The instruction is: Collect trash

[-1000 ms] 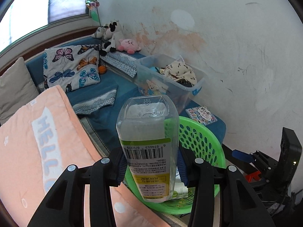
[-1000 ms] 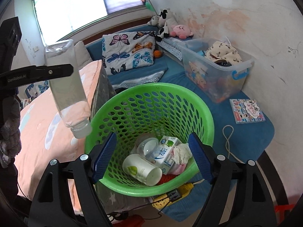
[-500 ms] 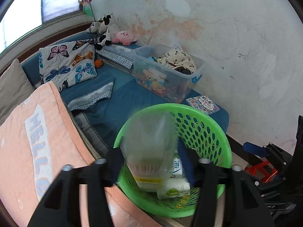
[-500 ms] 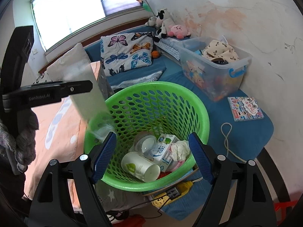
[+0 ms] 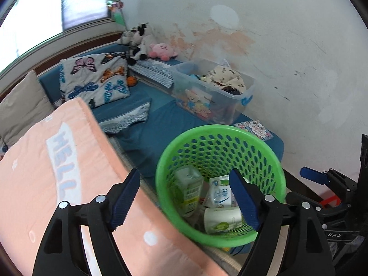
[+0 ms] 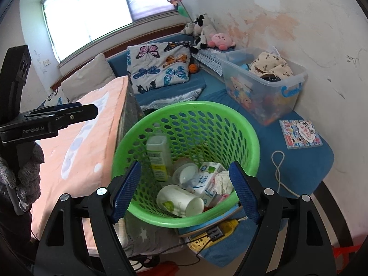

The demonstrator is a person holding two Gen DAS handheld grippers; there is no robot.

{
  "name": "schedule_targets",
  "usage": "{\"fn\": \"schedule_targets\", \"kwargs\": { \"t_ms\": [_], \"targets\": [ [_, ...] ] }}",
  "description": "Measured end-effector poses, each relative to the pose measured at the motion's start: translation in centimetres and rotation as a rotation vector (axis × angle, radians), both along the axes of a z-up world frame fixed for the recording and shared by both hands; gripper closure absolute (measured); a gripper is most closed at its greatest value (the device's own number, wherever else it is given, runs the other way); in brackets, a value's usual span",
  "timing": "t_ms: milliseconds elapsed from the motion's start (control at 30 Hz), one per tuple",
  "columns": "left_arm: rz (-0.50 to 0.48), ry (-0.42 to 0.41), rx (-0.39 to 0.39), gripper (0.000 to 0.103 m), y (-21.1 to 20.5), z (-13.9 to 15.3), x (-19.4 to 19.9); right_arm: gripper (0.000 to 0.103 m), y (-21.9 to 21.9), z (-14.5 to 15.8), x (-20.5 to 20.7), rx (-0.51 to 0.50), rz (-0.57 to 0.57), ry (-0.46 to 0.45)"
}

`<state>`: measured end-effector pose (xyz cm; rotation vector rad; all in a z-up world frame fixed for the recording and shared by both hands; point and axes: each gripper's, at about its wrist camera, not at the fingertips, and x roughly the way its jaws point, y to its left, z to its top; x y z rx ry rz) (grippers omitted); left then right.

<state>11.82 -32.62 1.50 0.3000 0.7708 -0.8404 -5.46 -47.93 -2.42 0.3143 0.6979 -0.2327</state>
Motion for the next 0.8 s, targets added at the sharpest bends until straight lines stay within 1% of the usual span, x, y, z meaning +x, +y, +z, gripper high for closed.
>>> {"fn": "schedule_targets", "kwargs": {
  "t_ms": [100,333,533,633,800],
  "targets": [
    [0.026,-0.004,-0.001,0.02,1.4,0.2,-0.1,0.024,0.8,0.3,0.2,-0.003,0.019,-0.006],
    [0.108,-0.041,-0.015,0.011,5.6,1.2,-0.6,0.022,3.3,0.9,0.9,-0.013,0.084,-0.004],
    [0.204,-0.079,-0.013,0.008,9.3,2.1,-0.9,0.015,6.4,1.4,1.8,-0.039,0.15,0.005],
    [0.244,-0.076,-0.018,0.007,11.5,2.2,-0.8,0.012,8.1,1.4,2.2,-0.065,0.175,0.008],
    [0.319,-0.081,-0.005,0.007,15.0,2.1,-0.9,0.007,10.3,1.3,2.9,-0.076,0.203,0.013]
  ]
}}
